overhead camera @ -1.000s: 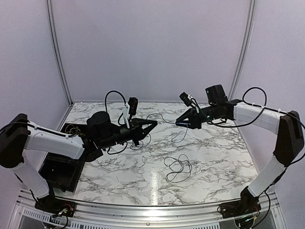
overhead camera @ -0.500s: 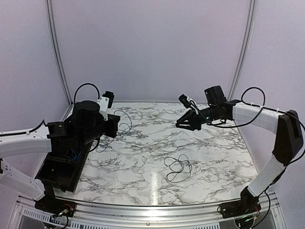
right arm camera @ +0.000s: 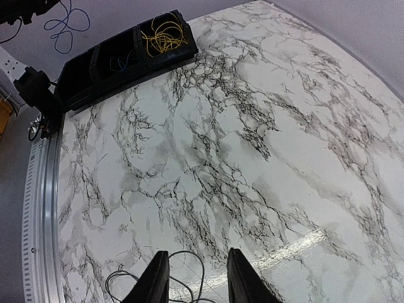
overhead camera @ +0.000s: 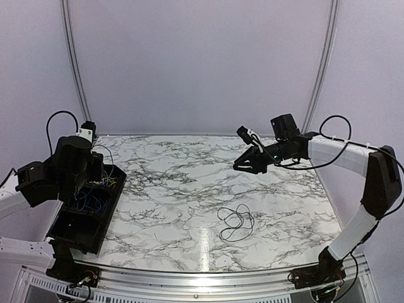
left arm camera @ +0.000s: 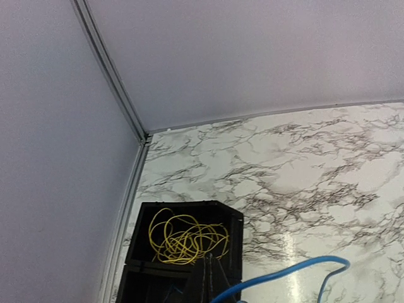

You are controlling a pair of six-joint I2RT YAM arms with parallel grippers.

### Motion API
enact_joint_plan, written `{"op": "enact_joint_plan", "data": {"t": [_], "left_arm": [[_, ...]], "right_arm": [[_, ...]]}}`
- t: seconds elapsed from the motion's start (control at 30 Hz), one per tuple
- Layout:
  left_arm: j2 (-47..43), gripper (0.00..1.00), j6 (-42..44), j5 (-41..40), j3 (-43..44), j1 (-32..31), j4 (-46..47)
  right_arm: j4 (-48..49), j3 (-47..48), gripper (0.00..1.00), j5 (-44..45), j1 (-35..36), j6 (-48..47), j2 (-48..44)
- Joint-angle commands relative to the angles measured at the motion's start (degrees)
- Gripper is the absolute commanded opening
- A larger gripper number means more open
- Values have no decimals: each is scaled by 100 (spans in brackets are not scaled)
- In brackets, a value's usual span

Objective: Untangle the cables

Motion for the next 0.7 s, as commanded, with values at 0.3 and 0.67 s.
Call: {"op": "enact_joint_plan", "data": {"t": [0.3,0.67], "left_arm": [[-361,0,2478,722,-1345,1383,735],[211,0,3400,2135,-1260,2526,1313]], "right_arm": [[-75,146,32,40,57,-111,-127],[-102,154,31,90,57,-164,-63]]}}
